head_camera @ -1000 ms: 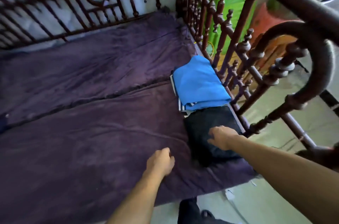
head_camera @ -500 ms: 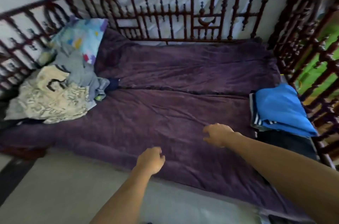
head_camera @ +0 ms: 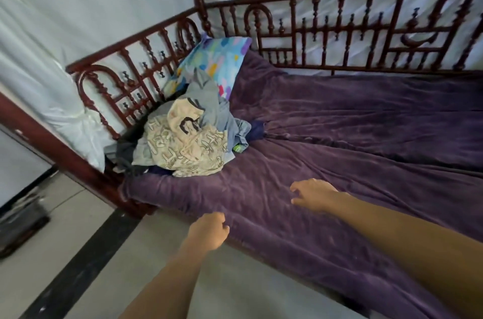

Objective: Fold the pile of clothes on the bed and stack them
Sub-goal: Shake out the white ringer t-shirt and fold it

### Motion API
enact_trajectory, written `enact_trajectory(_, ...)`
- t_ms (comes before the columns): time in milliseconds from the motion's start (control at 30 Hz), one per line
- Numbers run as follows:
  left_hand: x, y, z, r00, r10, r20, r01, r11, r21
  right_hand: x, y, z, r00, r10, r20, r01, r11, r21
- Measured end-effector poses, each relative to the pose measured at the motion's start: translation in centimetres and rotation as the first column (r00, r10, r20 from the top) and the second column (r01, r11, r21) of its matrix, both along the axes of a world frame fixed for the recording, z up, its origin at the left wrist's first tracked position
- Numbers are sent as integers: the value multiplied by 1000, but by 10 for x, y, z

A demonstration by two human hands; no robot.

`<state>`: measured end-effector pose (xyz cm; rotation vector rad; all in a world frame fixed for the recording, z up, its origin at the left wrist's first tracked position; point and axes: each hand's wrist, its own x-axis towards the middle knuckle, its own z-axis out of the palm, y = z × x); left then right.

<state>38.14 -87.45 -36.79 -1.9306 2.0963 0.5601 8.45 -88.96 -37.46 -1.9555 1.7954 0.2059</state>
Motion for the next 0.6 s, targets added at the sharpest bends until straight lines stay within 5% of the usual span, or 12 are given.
enact_trajectory(600,173,-292,-21,1000,20,4,-20,995,94,150,-293,-66,999,3,50,-9,993,119)
